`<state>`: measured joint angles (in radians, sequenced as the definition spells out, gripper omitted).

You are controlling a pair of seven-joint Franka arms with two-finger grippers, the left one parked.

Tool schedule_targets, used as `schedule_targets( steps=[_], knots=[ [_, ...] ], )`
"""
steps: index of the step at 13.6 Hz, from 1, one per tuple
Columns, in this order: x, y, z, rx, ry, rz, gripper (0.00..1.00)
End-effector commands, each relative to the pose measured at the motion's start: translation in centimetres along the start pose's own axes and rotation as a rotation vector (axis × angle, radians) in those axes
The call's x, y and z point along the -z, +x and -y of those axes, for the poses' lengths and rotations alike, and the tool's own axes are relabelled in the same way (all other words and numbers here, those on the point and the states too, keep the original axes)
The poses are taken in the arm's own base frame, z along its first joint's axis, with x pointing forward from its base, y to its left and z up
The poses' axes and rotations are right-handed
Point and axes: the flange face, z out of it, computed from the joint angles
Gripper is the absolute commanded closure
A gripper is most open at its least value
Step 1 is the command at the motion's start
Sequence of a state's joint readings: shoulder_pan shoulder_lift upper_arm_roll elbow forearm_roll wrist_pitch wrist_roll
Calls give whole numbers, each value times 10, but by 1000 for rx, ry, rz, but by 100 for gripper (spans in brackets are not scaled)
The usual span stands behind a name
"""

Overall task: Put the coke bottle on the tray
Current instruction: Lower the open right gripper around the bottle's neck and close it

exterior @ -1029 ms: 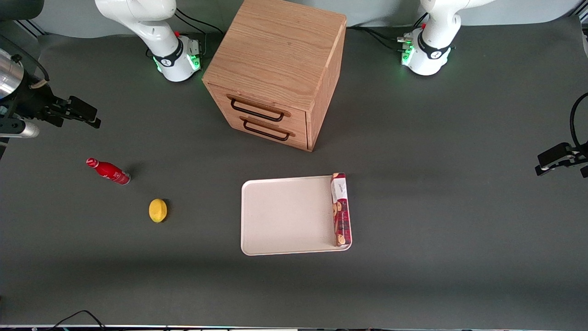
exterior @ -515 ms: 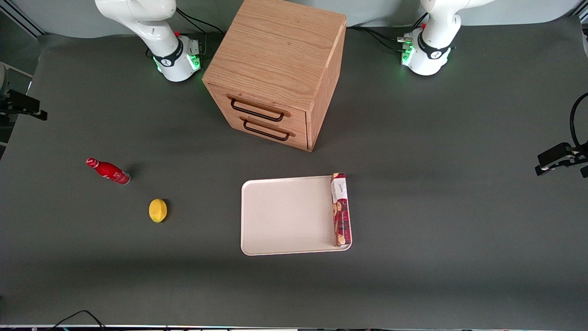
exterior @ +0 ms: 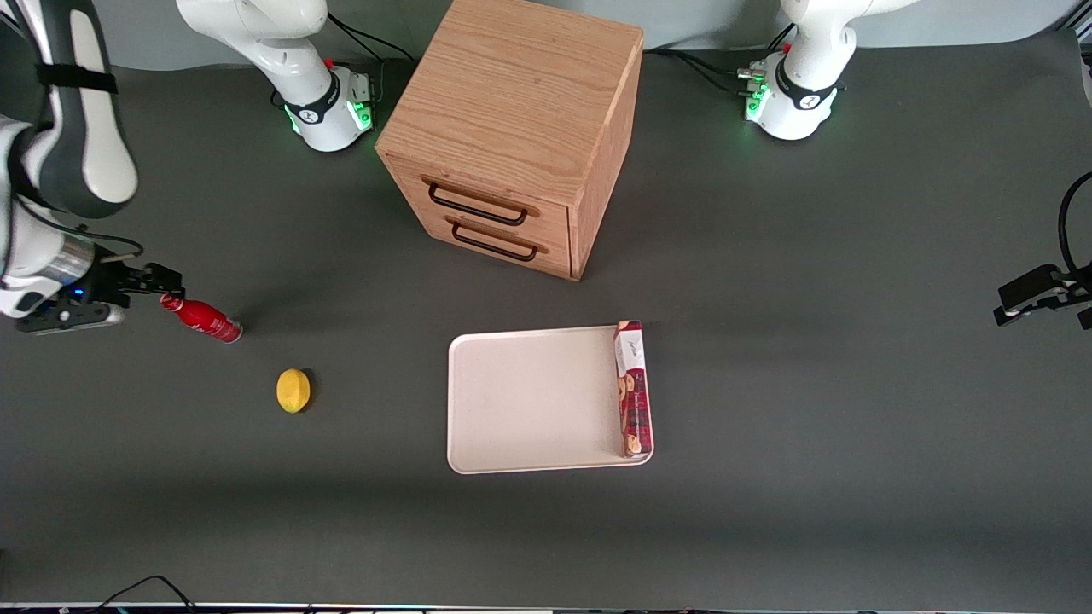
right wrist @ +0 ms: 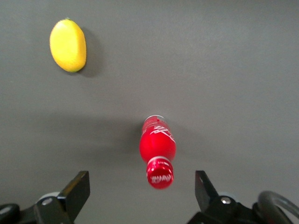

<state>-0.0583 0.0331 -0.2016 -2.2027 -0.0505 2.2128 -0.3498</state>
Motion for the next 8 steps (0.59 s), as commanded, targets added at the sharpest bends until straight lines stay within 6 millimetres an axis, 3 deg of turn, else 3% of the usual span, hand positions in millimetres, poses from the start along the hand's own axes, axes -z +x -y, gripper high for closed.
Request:
schedule_targets(
  steps=[1, 3, 4, 5, 7, 8],
  knots=[
    [-17, -9, -7, -14, -23, -25, 0],
    [-30, -14, -10, -22, -24, -21, 2],
    [-32, -16, -11, -26, -21, -19, 10],
    [-34, -17, -10, -22, -21, -14, 27],
    [-33, -16, -10, -19, -24, -23, 76],
    [-31, -16, -10, -21, -25, -29, 95]
  ],
)
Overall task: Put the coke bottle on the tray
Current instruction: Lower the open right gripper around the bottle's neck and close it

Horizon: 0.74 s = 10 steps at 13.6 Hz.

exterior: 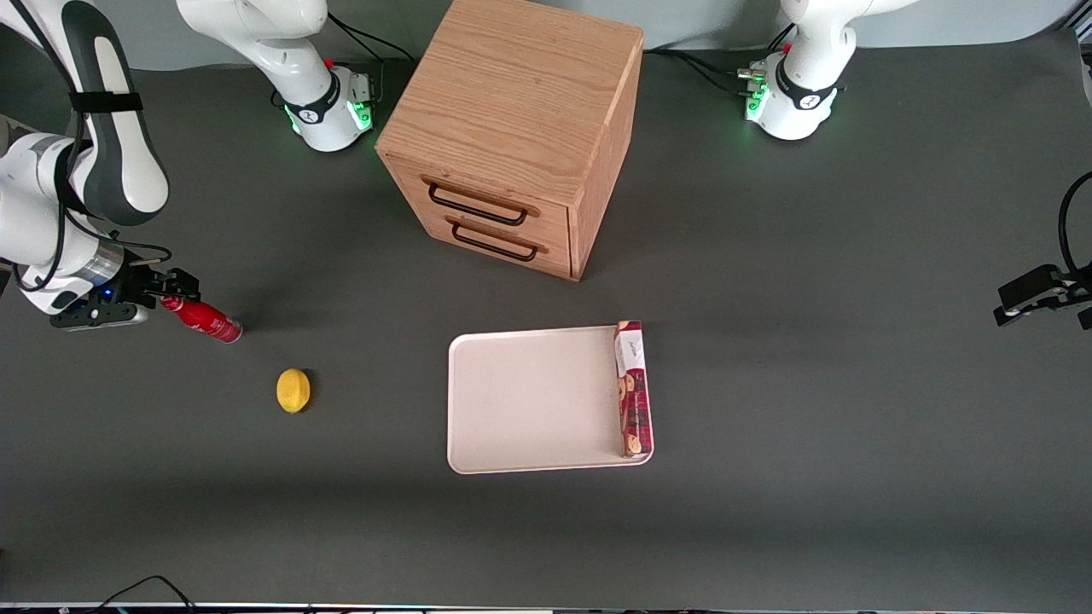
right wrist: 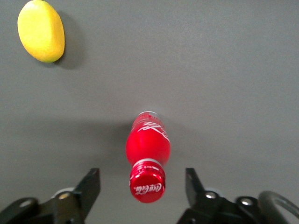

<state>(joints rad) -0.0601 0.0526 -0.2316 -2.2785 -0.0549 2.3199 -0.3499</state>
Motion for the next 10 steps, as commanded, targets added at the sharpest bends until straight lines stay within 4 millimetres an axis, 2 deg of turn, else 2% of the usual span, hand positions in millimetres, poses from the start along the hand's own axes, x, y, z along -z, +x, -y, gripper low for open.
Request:
schedule_targets(
  steps=[1, 4, 6, 7, 10],
  knots=[
    [6, 0, -1, 6, -19, -26, 100],
    [11, 2, 0, 10, -22, -37, 100],
    [28, 6, 1, 14, -30, -69, 100],
    [46, 14, 1, 13, -37, -90, 100],
    [155, 42, -1, 26, -27, -49, 100]
  ],
)
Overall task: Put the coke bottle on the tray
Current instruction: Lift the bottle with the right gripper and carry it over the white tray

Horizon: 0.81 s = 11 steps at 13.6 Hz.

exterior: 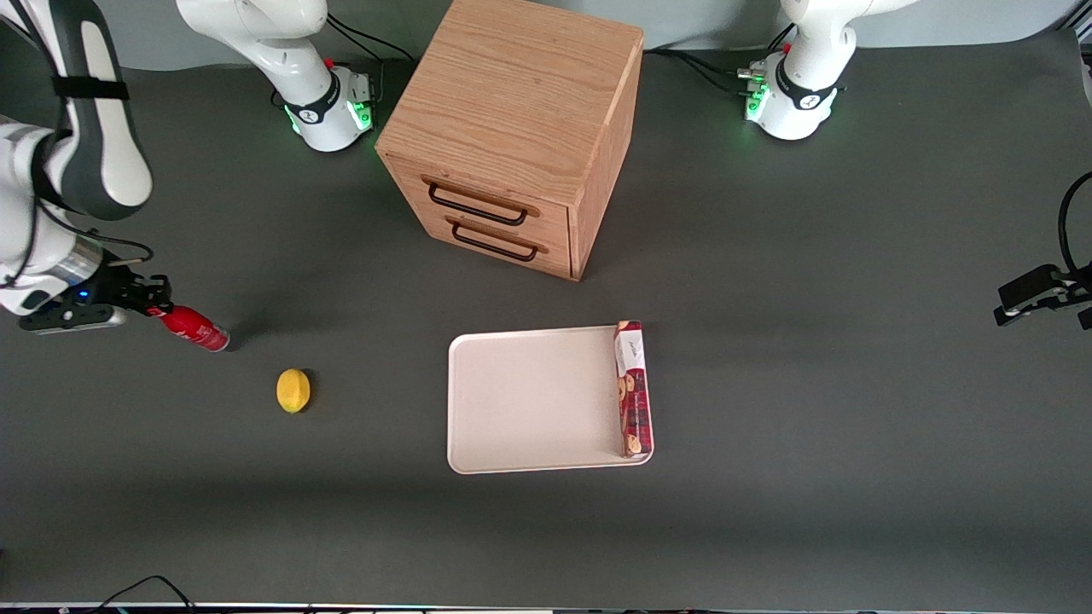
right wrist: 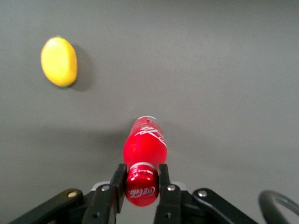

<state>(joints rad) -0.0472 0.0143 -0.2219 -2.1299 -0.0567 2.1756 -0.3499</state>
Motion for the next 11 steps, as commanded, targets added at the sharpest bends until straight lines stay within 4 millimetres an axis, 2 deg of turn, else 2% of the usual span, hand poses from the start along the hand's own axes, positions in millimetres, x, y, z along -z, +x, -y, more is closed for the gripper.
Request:
schedule_targets(
  steps=[1, 2, 4, 6, 7, 9, 11],
  knots=[
    [113, 28, 5, 17, -1, 9, 100],
    [146, 35, 20, 38, 2, 16, 100],
    [195, 46, 52, 58, 34, 1, 100],
    [225, 58, 98, 23, 76, 14, 100],
    [234, 65, 129, -31, 88, 42, 100],
    [247, 77, 217, -182, 105, 59, 100],
    [228, 89, 294, -317, 125, 107, 100]
  ],
)
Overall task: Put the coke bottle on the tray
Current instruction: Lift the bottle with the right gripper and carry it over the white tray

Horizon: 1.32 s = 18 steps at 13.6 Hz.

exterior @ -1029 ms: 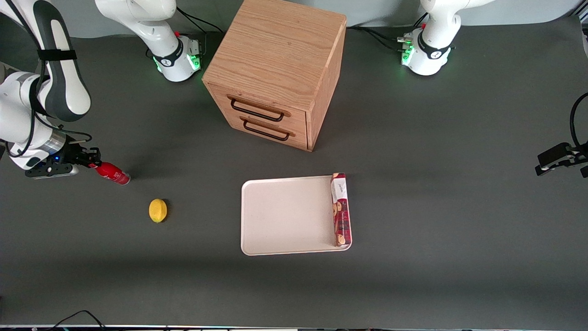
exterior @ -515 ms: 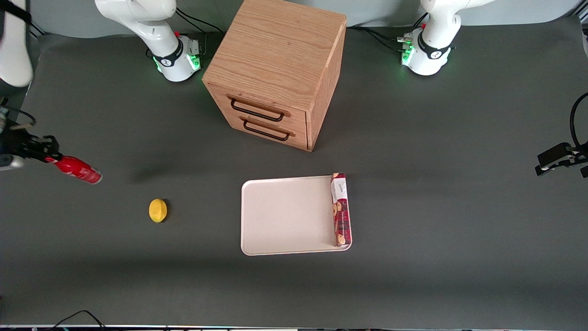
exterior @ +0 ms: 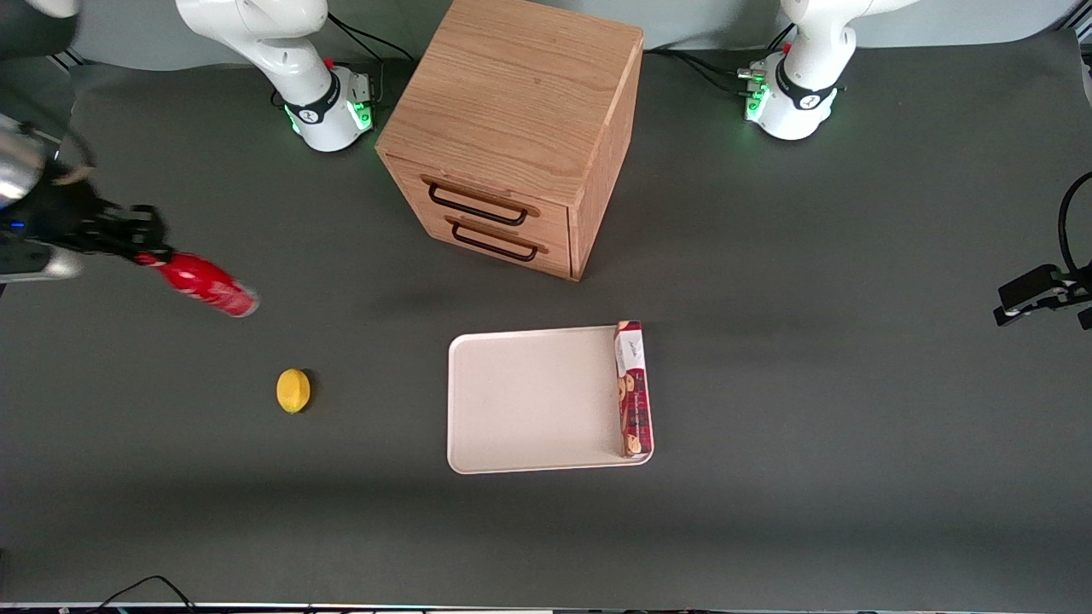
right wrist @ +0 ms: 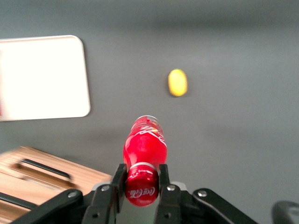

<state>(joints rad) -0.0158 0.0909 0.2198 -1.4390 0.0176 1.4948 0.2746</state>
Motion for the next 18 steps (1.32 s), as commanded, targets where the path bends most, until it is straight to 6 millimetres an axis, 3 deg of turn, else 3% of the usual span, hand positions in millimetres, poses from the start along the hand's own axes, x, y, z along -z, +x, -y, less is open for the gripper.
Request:
schedule_targets(
  steps=[1, 3, 4, 6, 8, 10, 13, 14, 15, 16, 18],
  knots=[
    [-28, 12, 87, -190, 46, 65, 100],
    [-53, 21, 129, -284, 77, 24, 100],
    [-75, 22, 152, -310, 76, 8, 100],
    [-136, 34, 179, -386, 61, -8, 100],
    [-199, 41, 199, -439, 38, -21, 100],
    [-247, 34, 220, -477, 14, -52, 100],
    [-288, 24, 235, -490, -44, -85, 100],
    [-294, 25, 234, -497, -48, -77, 85],
    [-295, 28, 233, -502, -47, -75, 27],
    [-287, 28, 234, -498, -40, -83, 0],
    [-252, 36, 231, -505, -37, -101, 0]
  ],
)
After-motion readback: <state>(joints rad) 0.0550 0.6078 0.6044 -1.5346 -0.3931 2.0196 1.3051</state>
